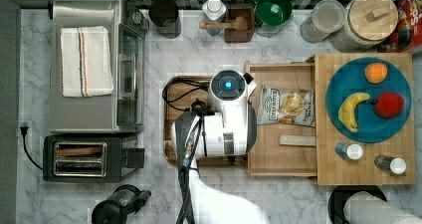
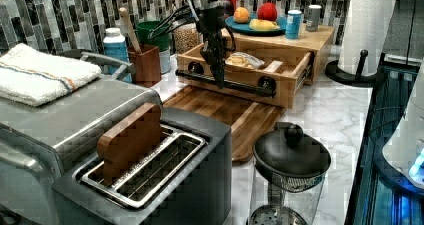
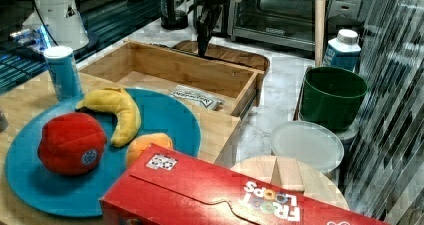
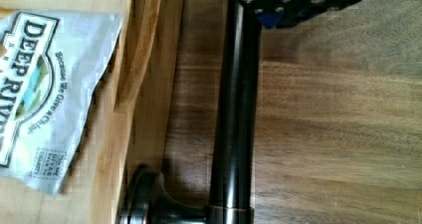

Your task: Close the drawer.

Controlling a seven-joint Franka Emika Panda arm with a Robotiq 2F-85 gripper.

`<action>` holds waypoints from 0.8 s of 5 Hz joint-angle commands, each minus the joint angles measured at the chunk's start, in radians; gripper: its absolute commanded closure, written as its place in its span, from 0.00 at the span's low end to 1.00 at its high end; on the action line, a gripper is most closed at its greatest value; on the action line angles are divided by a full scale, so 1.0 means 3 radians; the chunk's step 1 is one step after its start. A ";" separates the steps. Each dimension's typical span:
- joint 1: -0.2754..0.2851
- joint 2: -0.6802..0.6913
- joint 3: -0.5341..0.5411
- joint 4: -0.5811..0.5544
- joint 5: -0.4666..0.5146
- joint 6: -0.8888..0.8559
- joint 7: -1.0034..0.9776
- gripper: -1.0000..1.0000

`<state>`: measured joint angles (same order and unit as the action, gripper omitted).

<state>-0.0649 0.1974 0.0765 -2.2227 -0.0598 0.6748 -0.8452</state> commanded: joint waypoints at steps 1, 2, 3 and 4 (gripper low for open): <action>-0.0374 0.0053 -0.0216 0.0080 -0.0023 0.0437 -0.0915 1.00; -0.0507 0.0065 -0.0323 0.0142 -0.0071 0.0372 -0.1137 1.00; -0.0629 0.0136 -0.0462 0.0224 0.0016 0.0339 -0.1429 1.00; -0.0775 0.0160 -0.0508 0.0226 0.0068 0.0384 -0.1481 1.00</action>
<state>-0.2061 0.2073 0.0344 -2.2109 -0.0618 0.7666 -1.2021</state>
